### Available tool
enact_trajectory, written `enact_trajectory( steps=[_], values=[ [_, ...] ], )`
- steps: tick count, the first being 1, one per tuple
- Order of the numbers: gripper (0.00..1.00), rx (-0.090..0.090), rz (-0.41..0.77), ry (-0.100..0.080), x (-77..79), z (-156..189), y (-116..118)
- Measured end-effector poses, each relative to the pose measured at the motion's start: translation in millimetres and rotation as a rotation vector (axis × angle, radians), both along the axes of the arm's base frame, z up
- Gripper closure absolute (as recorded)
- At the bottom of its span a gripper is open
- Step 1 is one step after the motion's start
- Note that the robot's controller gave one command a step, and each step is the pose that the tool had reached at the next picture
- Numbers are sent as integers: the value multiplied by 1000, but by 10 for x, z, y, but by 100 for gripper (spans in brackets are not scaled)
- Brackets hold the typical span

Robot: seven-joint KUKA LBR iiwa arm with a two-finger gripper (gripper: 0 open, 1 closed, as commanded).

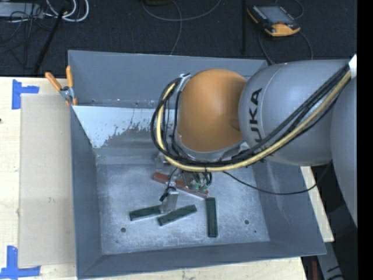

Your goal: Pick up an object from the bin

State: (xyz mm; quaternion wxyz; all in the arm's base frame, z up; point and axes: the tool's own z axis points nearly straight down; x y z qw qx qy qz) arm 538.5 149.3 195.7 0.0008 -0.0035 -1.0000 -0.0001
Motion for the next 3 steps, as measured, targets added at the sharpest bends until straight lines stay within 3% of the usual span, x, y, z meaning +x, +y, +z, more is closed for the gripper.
enact_trajectory(
  steps=[1, 2, 3],
  values=[
    [0, 0, 359, 6, -184, -1292, 226],
    [100, 0, 355, 0, -166, -1262, 226],
    [100, 1, 353, -11, -231, 668, 253]
  ],
)
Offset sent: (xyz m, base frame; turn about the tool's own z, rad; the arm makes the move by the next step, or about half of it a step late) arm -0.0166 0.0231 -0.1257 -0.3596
